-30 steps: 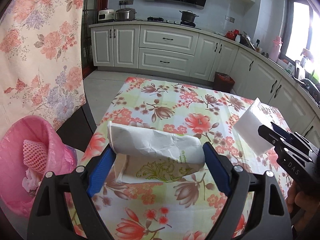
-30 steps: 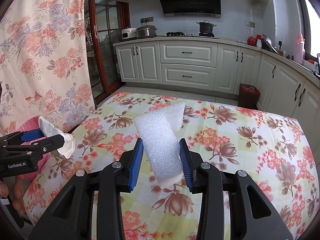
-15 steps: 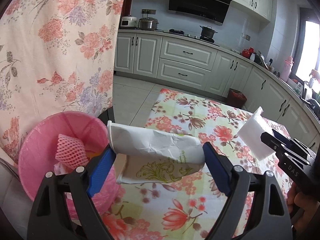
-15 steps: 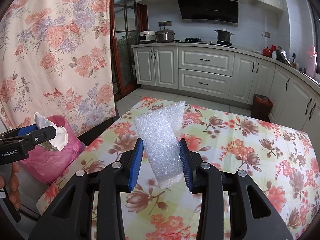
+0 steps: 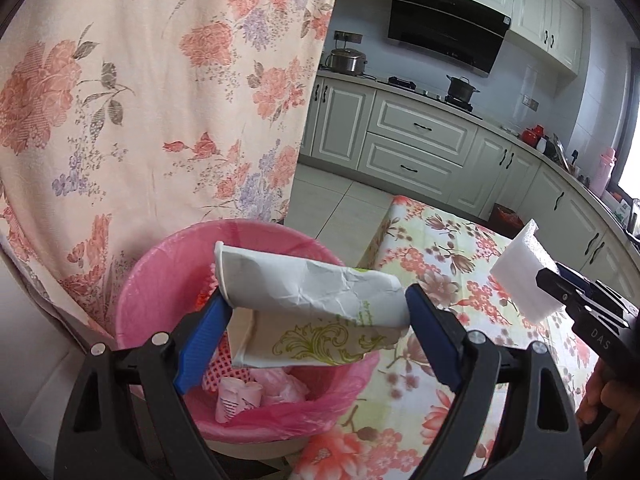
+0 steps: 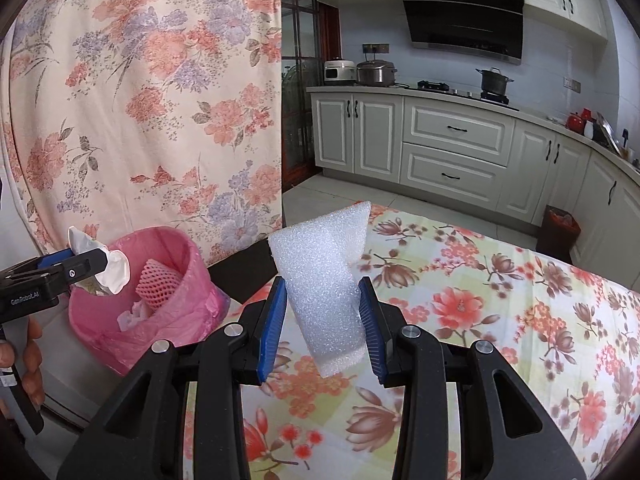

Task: Collect trash
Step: 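Carry the foam sheet and paper cup over the pink bin and open both tools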

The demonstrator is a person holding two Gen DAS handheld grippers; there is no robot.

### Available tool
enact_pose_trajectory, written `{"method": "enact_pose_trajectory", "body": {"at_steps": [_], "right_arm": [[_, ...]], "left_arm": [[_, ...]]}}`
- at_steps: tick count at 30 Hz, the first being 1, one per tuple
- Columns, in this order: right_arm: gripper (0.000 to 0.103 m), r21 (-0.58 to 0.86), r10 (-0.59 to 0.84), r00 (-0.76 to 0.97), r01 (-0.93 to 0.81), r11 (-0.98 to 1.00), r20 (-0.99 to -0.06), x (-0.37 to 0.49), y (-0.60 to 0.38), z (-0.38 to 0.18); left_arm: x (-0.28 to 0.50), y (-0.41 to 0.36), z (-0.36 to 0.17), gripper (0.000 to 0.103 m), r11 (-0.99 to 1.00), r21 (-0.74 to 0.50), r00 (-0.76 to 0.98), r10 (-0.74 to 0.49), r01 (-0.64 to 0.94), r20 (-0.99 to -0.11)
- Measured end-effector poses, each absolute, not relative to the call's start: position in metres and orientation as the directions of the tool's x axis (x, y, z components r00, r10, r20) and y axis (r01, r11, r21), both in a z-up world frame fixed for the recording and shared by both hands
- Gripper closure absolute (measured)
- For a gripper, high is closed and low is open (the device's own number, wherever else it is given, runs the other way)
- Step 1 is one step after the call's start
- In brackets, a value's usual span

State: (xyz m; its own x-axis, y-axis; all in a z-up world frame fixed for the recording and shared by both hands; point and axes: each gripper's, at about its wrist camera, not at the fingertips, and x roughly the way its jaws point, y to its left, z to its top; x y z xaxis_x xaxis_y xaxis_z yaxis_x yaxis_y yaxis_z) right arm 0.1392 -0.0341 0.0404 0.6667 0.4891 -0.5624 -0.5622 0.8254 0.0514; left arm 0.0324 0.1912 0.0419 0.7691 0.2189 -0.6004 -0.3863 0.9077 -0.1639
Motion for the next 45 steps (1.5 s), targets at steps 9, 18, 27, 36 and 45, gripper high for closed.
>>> {"method": "enact_pose_trajectory", "body": {"at_steps": [9,18,27,36,45], "right_arm": [[0.067,0.055,0.55,0.607,-0.641,0.765,-0.573,0.127,0.031,0.04],[0.067,0.045,0.596,0.55,-0.712,0.701,-0.585,0.118,0.09,0.038],[0.067,0.042,0.621,0.505,-0.755,0.654,-0.6,0.114,0.132,0.031],[0.066,0.06,0.644,0.46,-0.784,0.617,-0.611,0.116,0.154,0.026],[0.066,0.128,0.683,0.402,-0.801,0.585,-0.609,0.127,0.157,0.022]], "left_arm": [[0.012,0.233,0.039,0.018,0.894,-0.181,0.774,0.236,-0.41,-0.588],[0.003,0.262,0.036,0.018,0.889,-0.204,0.779,0.225,-0.41,-0.586],[0.0,0.282,0.038,0.018,0.879,-0.234,0.785,0.218,-0.416,-0.579],[-0.002,0.295,0.038,0.018,0.87,-0.25,0.786,0.217,-0.425,-0.579],[-0.001,0.297,0.039,0.018,0.874,-0.252,0.791,0.21,-0.415,-0.575]]}}
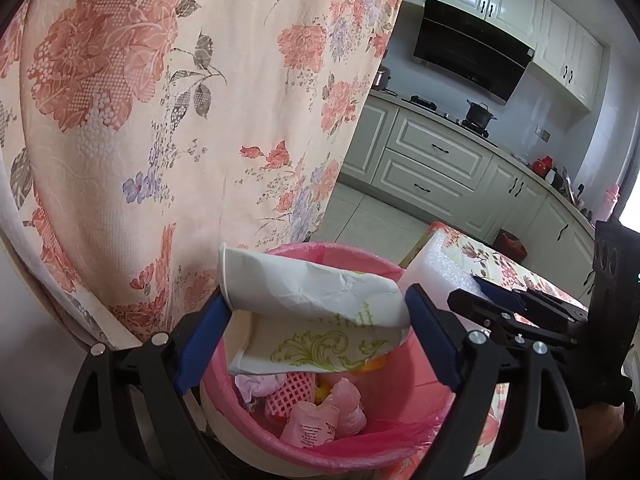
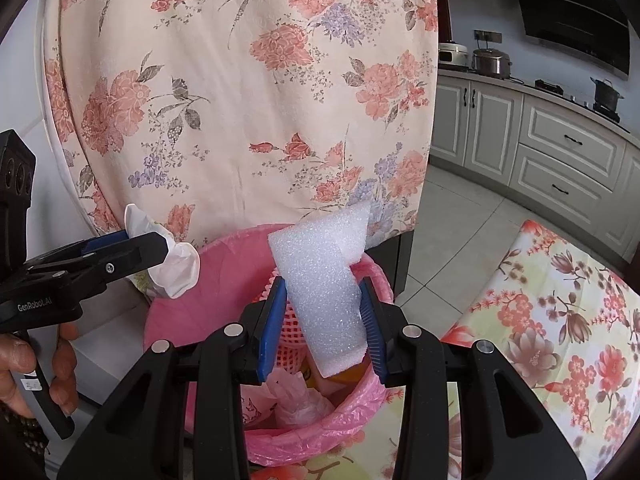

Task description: Collect trash

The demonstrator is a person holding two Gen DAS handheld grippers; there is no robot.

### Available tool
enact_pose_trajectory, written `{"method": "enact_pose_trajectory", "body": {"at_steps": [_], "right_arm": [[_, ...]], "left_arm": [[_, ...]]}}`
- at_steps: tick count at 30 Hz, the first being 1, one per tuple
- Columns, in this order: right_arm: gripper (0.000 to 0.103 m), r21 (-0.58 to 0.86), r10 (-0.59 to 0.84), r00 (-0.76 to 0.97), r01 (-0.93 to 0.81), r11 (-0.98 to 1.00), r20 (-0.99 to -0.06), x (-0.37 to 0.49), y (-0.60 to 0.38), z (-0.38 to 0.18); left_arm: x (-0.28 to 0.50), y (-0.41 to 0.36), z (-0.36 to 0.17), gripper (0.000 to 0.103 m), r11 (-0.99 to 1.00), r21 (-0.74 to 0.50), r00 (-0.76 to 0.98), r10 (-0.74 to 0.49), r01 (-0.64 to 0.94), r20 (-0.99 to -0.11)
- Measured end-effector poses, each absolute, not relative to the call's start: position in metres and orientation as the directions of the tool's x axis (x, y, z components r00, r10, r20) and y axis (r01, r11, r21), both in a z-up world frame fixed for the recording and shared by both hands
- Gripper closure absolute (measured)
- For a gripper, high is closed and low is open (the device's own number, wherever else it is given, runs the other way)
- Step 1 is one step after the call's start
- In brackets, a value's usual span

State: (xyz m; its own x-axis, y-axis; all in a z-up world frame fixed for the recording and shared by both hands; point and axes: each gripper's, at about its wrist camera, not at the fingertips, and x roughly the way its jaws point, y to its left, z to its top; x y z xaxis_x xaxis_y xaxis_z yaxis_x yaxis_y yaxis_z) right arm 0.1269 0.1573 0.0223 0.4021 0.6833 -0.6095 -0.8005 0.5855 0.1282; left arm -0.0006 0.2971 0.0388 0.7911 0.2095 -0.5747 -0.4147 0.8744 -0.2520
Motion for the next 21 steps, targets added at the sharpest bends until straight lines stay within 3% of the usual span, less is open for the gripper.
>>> {"method": "enact_pose_trajectory", "body": {"at_steps": [3,5,8,14,21], "right_arm": [[0.065,0.123,0.682,0.402,-0.803,0.583,-0.611,0.128,0.159,0.021],[0.064,0.122,0.68,0.403,-0.801,0.585,-0.613,0.129,0.159,0.021],[0.056,0.127,0.678,0.404,-0.797,0.591,-0.614,0.132,0.158,0.019],[0.054,0.1,0.659,0.447,-0.779,0.62,-0.605,0.13,0.149,0.019],[0.045,0.056,0.618,0.524,-0.735,0.676,-0.586,0.118,0.117,0.016]], "left_arm": [[0.001,0.298,0.037,0.017,0.874,-0.259,0.79,0.2,-0.41,-0.579],[0.002,0.299,0.036,0.01,0.871,-0.259,0.786,0.203,-0.417,-0.584],[0.001,0.298,0.035,0.01,0.87,-0.26,0.785,0.204,-0.42,-0.586],[-0.012,0.295,0.037,0.008,0.856,-0.231,0.767,0.256,-0.462,-0.588],[-0.034,0.276,0.036,0.005,0.858,-0.184,0.747,0.289,-0.48,-0.599]]}}
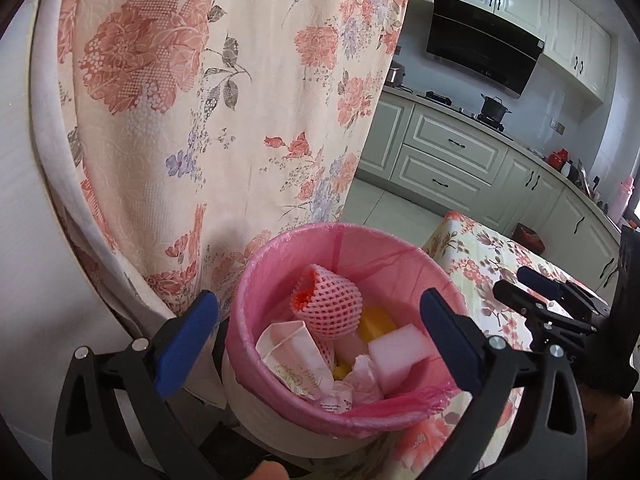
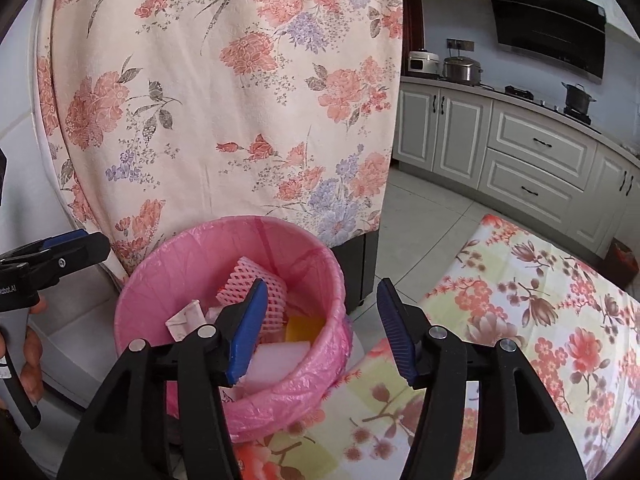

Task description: Collect trash

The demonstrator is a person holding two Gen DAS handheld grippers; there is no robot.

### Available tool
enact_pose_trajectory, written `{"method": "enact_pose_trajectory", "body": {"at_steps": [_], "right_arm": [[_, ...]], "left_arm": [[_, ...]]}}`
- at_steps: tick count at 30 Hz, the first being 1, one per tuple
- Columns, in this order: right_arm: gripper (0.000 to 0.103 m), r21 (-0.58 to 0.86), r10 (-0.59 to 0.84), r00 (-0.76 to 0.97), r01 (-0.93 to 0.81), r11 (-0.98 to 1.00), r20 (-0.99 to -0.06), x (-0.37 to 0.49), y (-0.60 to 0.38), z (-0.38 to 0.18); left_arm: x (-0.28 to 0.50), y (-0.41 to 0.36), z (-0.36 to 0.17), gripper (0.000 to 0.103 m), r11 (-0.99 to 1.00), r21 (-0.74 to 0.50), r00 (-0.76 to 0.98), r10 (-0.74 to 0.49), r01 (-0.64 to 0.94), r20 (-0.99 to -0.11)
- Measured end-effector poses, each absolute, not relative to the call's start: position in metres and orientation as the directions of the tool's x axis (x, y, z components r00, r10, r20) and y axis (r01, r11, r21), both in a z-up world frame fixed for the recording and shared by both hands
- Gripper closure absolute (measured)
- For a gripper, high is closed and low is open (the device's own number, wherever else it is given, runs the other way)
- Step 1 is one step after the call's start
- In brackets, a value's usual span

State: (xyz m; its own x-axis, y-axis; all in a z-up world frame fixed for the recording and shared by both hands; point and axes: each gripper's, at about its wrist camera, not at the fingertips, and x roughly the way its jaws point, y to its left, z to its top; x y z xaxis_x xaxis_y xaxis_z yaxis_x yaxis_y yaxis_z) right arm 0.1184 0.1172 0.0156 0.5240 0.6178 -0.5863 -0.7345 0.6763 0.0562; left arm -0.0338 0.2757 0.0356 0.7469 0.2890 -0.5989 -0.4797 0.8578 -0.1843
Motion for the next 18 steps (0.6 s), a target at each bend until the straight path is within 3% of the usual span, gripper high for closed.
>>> {"method": "enact_pose_trajectory", "body": {"at_steps": [11,18], "right_arm": [[0.028,0.041,0.581,0.636,-0.656,0.754,-0.507,0.071,0.055,0.023],[0.018,0.056,0.581,0.635,-0.649,0.758,-0.509,0.052,0.04,0.029]], "left_arm": [[-0.061,0.229,0.032,0.005,0.843,-0.118,0.703,0.35,-0.525,-0.619],[-0.077,0.217,0.032,0.005,0.843,-0.099,0.691,0.36,-0.529,-0.626]]}}
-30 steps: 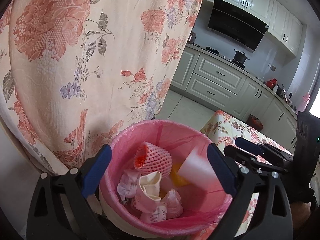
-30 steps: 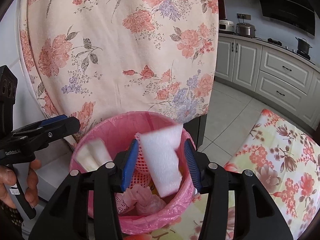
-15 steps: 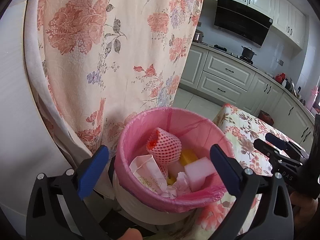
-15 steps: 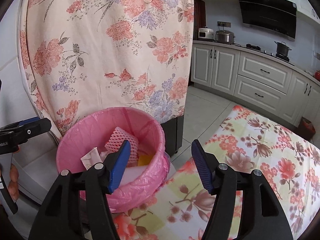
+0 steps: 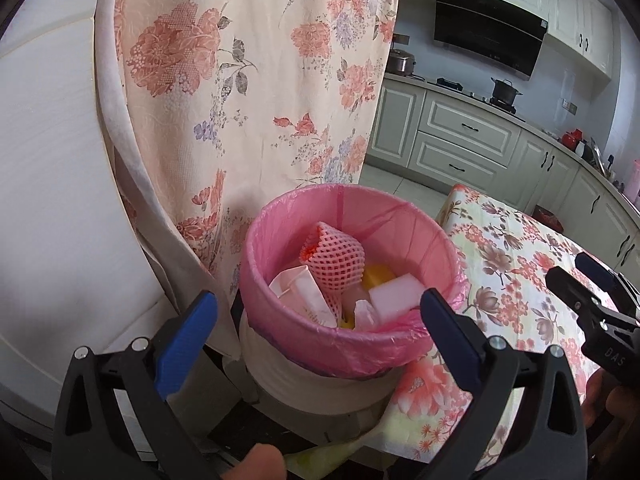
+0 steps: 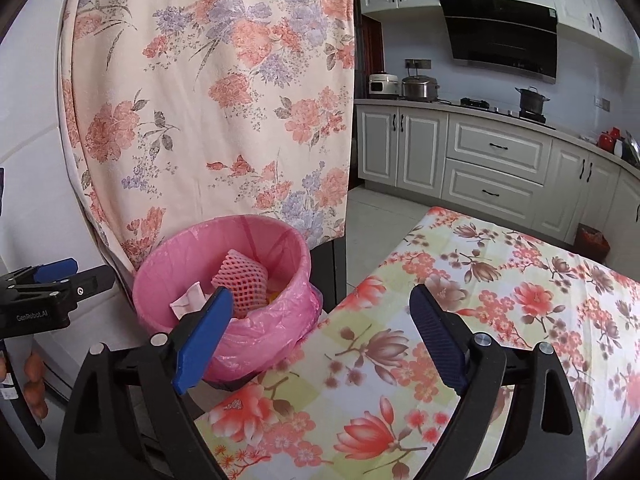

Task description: Collect trash

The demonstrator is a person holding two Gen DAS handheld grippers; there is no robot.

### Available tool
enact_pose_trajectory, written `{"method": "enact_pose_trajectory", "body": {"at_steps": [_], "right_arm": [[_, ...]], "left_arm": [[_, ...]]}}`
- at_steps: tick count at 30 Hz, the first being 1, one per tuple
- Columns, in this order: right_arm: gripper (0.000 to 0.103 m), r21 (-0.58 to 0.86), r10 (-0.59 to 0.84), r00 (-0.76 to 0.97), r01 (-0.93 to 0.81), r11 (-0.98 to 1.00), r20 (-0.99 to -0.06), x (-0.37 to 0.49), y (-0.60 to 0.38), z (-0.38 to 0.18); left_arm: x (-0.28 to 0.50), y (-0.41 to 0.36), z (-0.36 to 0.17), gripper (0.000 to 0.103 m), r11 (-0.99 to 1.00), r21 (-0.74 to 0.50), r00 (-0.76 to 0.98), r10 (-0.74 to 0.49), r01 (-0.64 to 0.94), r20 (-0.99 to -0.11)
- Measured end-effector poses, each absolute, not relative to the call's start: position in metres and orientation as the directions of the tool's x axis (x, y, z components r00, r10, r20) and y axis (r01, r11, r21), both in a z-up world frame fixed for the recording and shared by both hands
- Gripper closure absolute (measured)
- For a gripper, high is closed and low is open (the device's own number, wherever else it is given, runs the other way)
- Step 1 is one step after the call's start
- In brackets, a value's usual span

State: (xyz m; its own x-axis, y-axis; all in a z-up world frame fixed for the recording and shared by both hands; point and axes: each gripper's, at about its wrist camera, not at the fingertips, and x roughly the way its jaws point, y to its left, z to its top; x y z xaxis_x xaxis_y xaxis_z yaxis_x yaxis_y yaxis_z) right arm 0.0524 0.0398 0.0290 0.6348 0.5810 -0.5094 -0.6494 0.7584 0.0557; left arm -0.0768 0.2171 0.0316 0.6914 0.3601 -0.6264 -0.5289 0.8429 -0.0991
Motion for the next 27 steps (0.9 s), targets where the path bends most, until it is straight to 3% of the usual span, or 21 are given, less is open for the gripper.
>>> {"method": "enact_pose_trajectory", "body": {"at_steps": [27], "right_arm": [[0.018,0.069,0.617,0.58,-0.696,0.715,-0.532,0.048,0.065,0.024]], "left_arm": [[-0.074,0.22,0.028,0.005,0.842,-0.084,0.684,0.371,-0.533,-0.629]]}}
